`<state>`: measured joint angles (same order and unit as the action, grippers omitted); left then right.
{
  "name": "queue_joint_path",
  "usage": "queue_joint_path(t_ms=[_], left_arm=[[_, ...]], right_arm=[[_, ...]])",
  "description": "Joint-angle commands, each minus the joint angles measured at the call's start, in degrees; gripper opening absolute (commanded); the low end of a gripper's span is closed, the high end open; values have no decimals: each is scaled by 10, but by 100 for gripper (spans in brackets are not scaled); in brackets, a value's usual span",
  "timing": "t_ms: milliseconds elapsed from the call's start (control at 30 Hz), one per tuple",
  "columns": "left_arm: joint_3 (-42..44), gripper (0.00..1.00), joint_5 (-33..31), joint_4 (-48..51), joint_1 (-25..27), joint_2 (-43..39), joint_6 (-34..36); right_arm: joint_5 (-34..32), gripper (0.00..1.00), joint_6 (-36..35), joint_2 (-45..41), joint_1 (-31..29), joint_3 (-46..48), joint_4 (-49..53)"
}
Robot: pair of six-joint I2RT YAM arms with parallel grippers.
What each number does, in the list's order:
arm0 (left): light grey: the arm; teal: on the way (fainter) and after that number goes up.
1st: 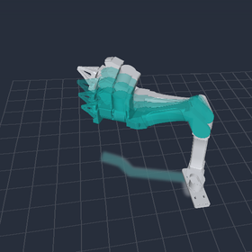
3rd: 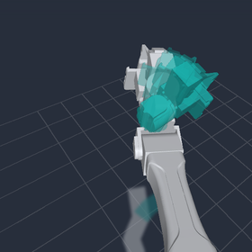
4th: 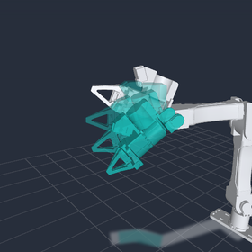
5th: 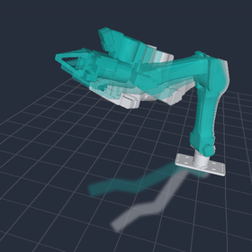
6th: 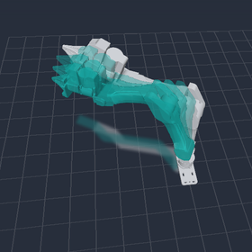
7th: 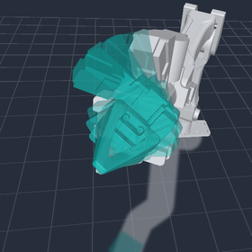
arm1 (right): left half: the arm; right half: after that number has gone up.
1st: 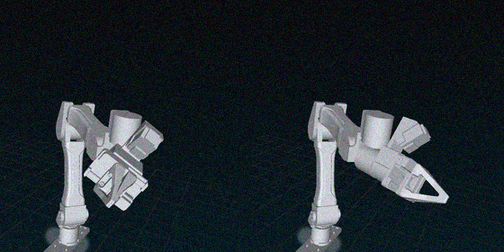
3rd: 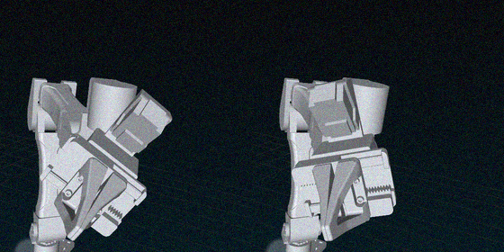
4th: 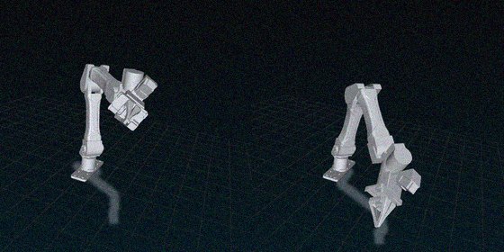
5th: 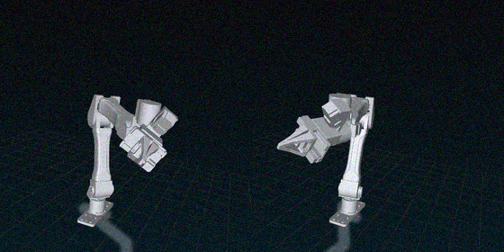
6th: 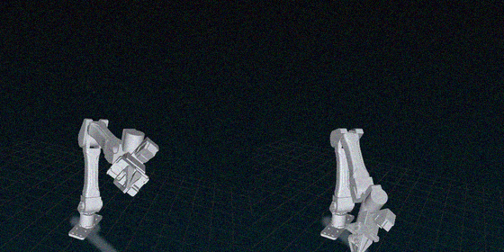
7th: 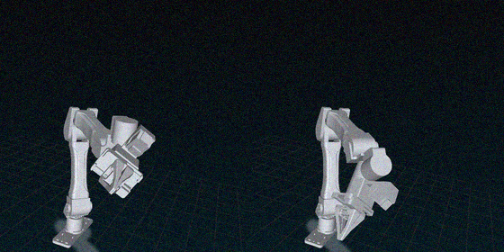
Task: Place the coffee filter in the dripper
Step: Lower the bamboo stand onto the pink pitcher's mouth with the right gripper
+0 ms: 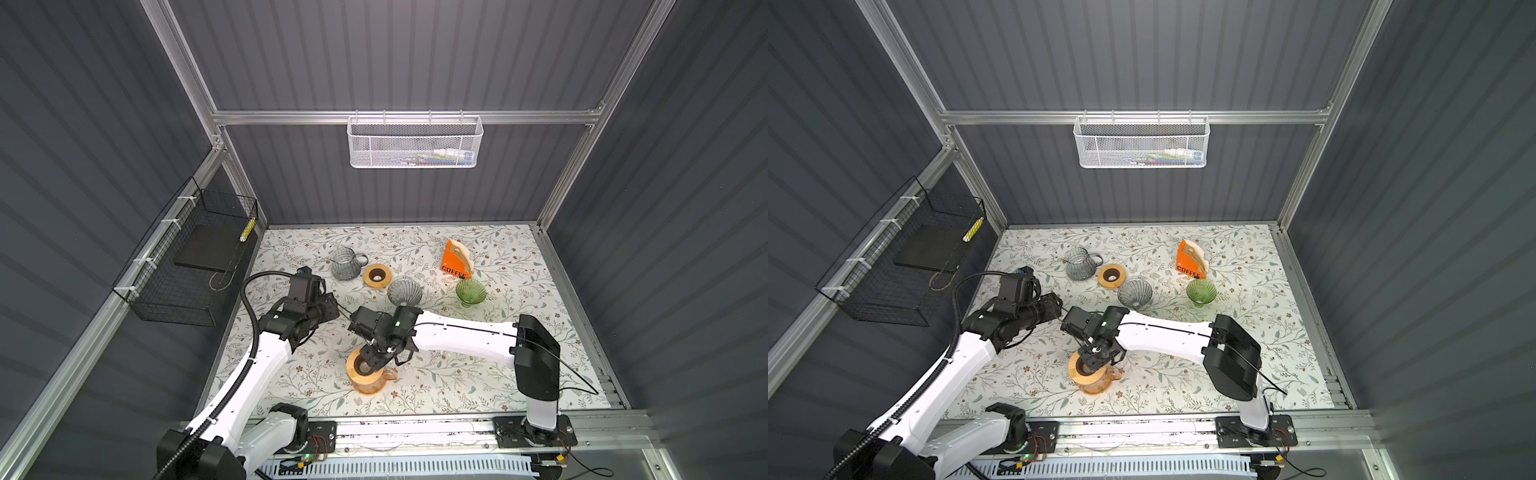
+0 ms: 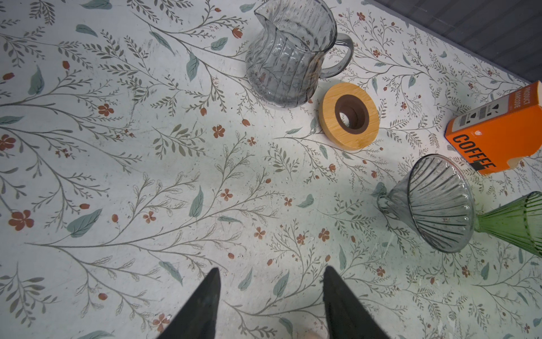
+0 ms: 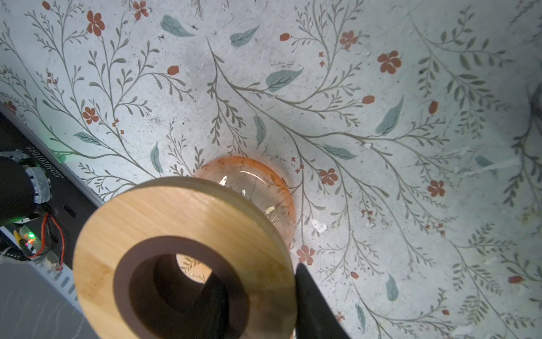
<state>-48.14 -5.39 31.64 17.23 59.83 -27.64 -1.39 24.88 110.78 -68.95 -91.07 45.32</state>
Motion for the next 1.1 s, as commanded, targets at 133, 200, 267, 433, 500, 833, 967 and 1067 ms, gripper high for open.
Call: queue_joint_path(t_ms=[133,200,267,433,500,833,967,1067], left_arm=[[6,57,2,0,3,-10,11],[7,57,3,0,3,-12,11],[8,57,2,0,3,-12,11],[10,57,1,1,3,-15,11],[10,57,0,1,3,-17,12],[10,57,-1,5,3,-25,13],[7,57,-2,10,3,-29,13],[6,57,-3,14,3,-33,13]], right_arm=[[-7,35,2,5,-2,-19,12],[-8,36,2,5,-1,-19,13],[-9,37,2,6,-2,-20,14],[-11,39,3,6,-2,-22,18],[-13,40,4,6,-2,-22,18],[-13,43,7,1,-2,-24,23],[-17,43,8,-1,-2,-21,24],[-19,42,9,-5,-2,-18,26]])
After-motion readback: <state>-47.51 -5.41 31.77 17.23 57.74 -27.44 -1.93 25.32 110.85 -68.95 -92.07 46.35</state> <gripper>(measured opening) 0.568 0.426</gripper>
